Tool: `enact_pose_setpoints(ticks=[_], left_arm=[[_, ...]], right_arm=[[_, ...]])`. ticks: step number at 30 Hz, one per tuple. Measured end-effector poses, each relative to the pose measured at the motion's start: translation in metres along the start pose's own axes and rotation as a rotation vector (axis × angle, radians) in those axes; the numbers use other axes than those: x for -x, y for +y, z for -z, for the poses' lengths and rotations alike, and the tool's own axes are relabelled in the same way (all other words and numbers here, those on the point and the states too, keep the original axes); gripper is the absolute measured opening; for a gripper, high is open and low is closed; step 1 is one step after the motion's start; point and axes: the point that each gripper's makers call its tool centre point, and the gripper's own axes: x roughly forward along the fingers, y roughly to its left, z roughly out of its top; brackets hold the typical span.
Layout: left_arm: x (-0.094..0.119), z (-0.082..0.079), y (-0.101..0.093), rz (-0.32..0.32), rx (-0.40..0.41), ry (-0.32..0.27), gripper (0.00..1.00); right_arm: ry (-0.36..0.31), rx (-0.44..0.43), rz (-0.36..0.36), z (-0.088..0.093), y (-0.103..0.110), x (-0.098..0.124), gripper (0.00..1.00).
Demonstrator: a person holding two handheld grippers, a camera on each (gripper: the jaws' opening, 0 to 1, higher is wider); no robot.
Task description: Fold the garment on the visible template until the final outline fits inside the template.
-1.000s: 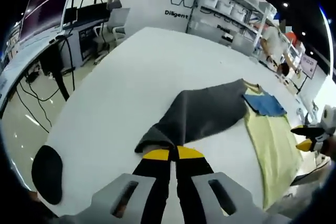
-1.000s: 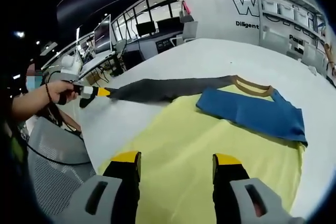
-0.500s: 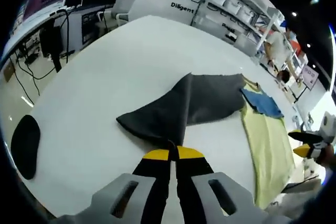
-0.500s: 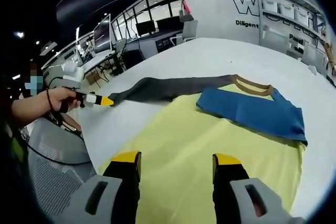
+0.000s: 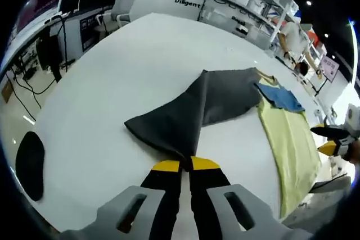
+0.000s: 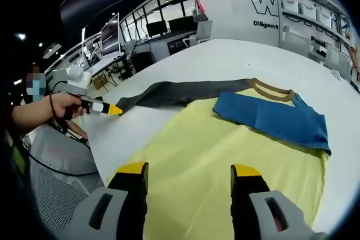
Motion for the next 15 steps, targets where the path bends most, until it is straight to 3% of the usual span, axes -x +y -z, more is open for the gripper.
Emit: enact_pose_setpoints(ticks=[6, 15], left_arm=[[0.006, 0.0, 0.004, -0.004, 0.005, -0.001, 0.22], [0.017, -0.008, 0.013, -0.002, 0.063, -0.04, 0.34]], right_arm=[[0.004, -0.004, -0.009, 0.002, 0.003, -0.001, 0.6], [0.001, 0.005, -0.018, 0.001, 0.006, -0.001, 0.61]])
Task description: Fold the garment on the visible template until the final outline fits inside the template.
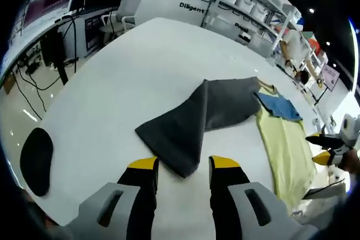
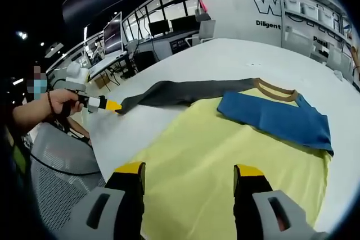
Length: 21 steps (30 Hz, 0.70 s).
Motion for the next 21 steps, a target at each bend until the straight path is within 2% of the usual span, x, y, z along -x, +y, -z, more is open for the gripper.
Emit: enact_pose_setpoints(ticks=[2, 6, 9, 12, 16, 21], left_arm=[[0.0, -0.002, 0.005, -0.016, -0.001, 0.007, 0.4], [-0.002, -0.011, 0.01, -0.005, 0.014, -0.02, 0.36], [-0.006, -0.021, 0.019, -0.042, -0.121, -0.036, 0.33], [-0.011, -0.022, 0.022, -0.046, -0.172, -0.01, 0.33], [-0.017, -0.026, 0.024, -0.037, -0.206, 0.003, 0.34], [-0.025, -0.029, 0.026, -0.019, -0.236, 0.014, 0.27]], right_arm=[[0.002, 0.0, -0.001, 0.0, 0.001, 0.0, 0.61], [0.005, 0.002, -0.005, 0.001, 0.001, -0.001, 0.61], [0.004, 0.002, -0.007, 0.001, 0.002, -0.001, 0.61], [0.005, 0.002, -0.007, 0.001, 0.002, -0.001, 0.61], [0.005, 0.002, -0.005, 0.0, 0.001, 0.0, 0.61], [0.003, -0.005, 0.001, -0.001, 0.0, 0.001, 0.6]])
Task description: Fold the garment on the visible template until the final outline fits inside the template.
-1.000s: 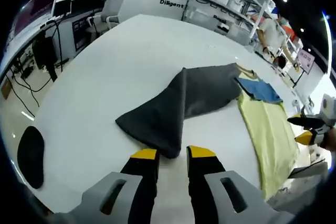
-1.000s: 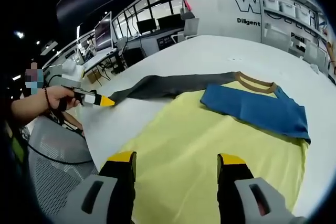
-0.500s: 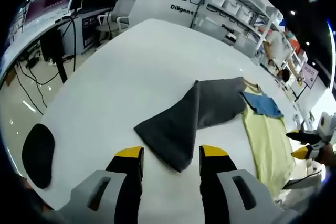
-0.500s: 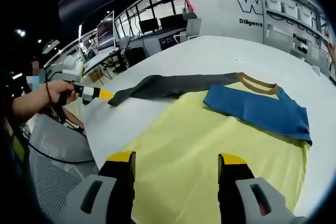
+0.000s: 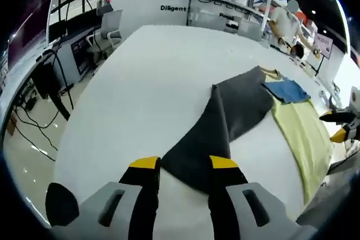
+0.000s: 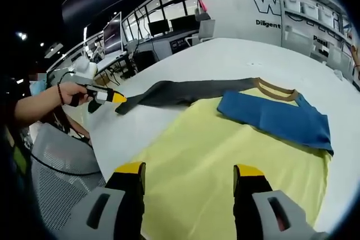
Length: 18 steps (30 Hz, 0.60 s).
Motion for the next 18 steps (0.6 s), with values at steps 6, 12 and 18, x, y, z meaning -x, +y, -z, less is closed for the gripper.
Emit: enact_pose_setpoints(ticks=[6, 12, 18], left_arm=[[-0.0041, 0.0026, 0.0004, 0.008, -0.031, 0.028, 0.25], [-0.0069, 0.0086, 0.0031, -0.003, -0.052, 0.056, 0.23], [-0.0057, 0.0083, 0.0092, -0.034, -0.092, 0.055, 0.18]], right_arm=[[0.005, -0.007, -0.002, 0.0018, 0.0007, 0.0007, 0.61], [0.005, -0.011, 0.0, 0.0022, 0.0017, 0.0006, 0.61], [0.005, -0.013, 0.007, 0.0019, 0.0011, 0.0016, 0.6]])
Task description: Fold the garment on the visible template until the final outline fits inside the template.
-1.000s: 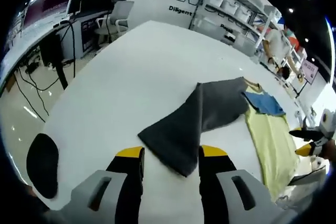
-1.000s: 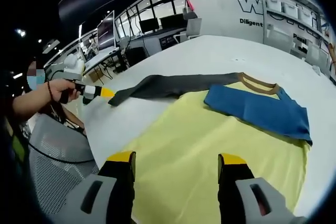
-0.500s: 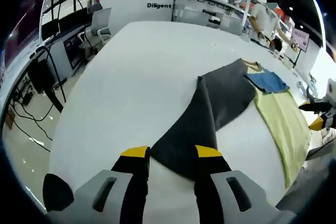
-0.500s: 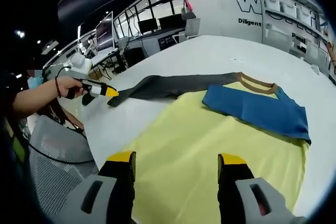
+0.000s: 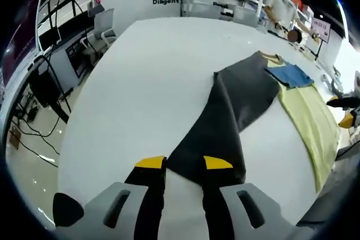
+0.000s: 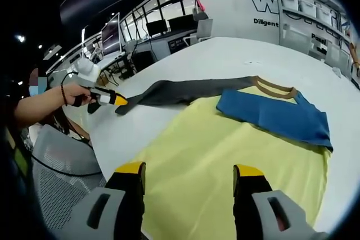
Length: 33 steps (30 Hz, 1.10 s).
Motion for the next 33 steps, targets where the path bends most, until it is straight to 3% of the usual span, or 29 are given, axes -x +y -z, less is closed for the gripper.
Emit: enact_pose_setpoints(ticks=[4, 7, 11, 18, 27, 30, 33], left_arm=[[0.001, -0.001, 0.0, -0.025, -0.025, -0.011, 0.17], [-0.001, -0.003, -0.002, -0.023, -0.027, -0.028, 0.06], [0.001, -0.003, -0.004, -0.041, -0.095, -0.025, 0.04], [0.009, -0.009, 0.0, -0.047, -0.062, -0.068, 0.04], [0.026, -0.038, 0.025, -0.119, -0.032, -0.153, 0.04], [0.031, -0.056, 0.03, -0.119, 0.016, -0.238, 0.04], [0.031, -0.061, 0.037, -0.14, -0.002, -0.229, 0.04]], right_arm=[[-0.003, -0.004, 0.006, -0.001, -0.001, 0.0, 0.6], [-0.004, -0.006, 0.008, 0.0, -0.001, 0.001, 0.6], [-0.003, -0.007, 0.009, 0.001, 0.0, 0.001, 0.6], [-0.011, -0.005, 0.012, 0.0, -0.001, 0.003, 0.6], [-0.013, -0.002, 0.006, 0.001, 0.001, 0.003, 0.61], [-0.03, -0.008, -0.003, -0.001, 0.004, 0.004, 0.61], [-0.029, -0.005, -0.001, -0.001, 0.003, 0.003, 0.61]])
